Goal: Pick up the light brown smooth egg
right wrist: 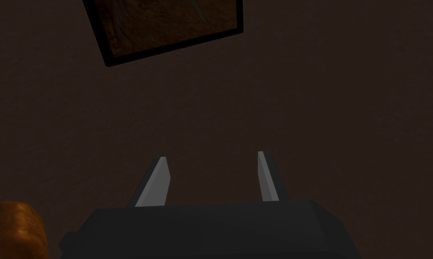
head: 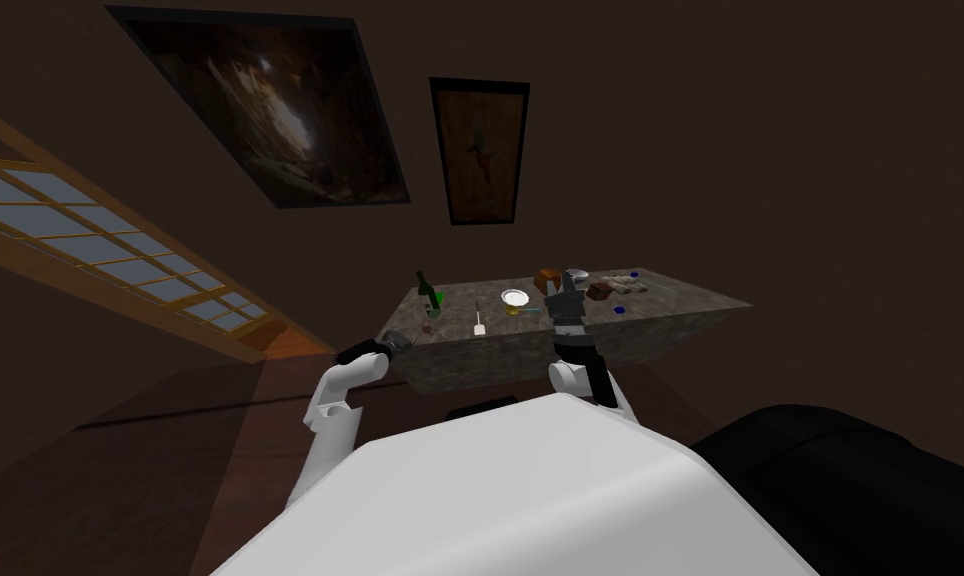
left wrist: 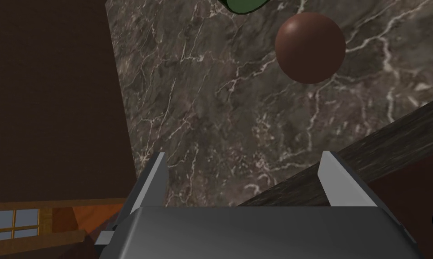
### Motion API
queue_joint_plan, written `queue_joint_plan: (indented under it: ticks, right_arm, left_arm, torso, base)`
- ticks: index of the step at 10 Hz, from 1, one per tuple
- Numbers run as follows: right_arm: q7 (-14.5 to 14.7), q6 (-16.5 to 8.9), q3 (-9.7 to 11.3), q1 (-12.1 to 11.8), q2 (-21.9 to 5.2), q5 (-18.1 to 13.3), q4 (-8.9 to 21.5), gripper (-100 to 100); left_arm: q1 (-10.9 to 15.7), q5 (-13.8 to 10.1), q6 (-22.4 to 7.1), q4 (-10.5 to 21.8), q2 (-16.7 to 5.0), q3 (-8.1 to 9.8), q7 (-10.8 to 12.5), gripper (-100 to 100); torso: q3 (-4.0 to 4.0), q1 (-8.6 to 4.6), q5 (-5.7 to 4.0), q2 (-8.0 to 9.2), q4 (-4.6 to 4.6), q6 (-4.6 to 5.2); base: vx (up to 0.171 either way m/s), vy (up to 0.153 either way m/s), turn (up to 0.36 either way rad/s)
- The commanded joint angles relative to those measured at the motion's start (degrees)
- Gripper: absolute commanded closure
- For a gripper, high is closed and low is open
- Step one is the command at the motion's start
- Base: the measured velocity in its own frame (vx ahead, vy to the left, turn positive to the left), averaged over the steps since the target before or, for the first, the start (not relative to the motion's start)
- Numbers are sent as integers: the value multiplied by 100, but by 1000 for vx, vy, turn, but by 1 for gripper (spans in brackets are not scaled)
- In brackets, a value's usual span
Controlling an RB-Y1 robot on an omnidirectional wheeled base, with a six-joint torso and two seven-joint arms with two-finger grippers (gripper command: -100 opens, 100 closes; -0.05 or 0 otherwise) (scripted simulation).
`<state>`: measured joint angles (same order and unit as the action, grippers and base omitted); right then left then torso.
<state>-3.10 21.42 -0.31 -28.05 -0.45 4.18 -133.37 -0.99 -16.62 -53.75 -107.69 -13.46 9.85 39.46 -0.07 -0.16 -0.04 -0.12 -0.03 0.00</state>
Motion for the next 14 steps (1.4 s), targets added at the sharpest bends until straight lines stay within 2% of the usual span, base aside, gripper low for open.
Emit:
queue_joint_plan:
  ticks: [1,2,3,5,6,10,13,14]
  right_arm:
    - [0,0,0,0,0,0,0,0]
    - [0,0,0,0,0,0,0,0]
    - [0,0,0,0,0,0,0,0]
    - [0,0,0,0,0,0,0,0]
    - [0,0,0,0,0,0,0,0]
    - [0,0,0,0,0,0,0,0]
    - [0,0,0,0,0,0,0,0]
    - [0,0,0,0,0,0,0,0]
  left_arm:
    - [54,-45,-189,55,-17,17,87,-100]
    - [159,-117,-411,161,-42,44,234,-100]
    - [159,-117,-444,161,-42,44,234,-100]
    - [354,-249,-825,358,-97,90,507,-100]
    - [354,-249,-898,358,-97,90,507,-100]
    - [669,-454,-1558,659,-219,157,939,-100]
    - [859,-558,-1856,792,-303,192,1161,-100]
    - [813,-534,-1782,764,-282,183,1104,-100]
  torso:
    - [0,0,0,0,0,0]
    - [1,2,0,1,0,0]
    - [1,-1,0,1,0,0]
    - [0,3,0,-1,0,0]
    - [-3,-2,-1,-6,-1,0]
    - [-5,-6,-2,-9,-2,0]
    - [-7,2,0,-11,-3,0]
    - [-9,4,0,-15,-3,0]
  base:
    - [28,-41,8]
    - [24,-46,8]
    - [21,-34,5]
    - [43,-46,9]
    - [36,-47,5]
    - [53,-59,2]
    - [66,-40,-9]
    - [38,-14,-3]
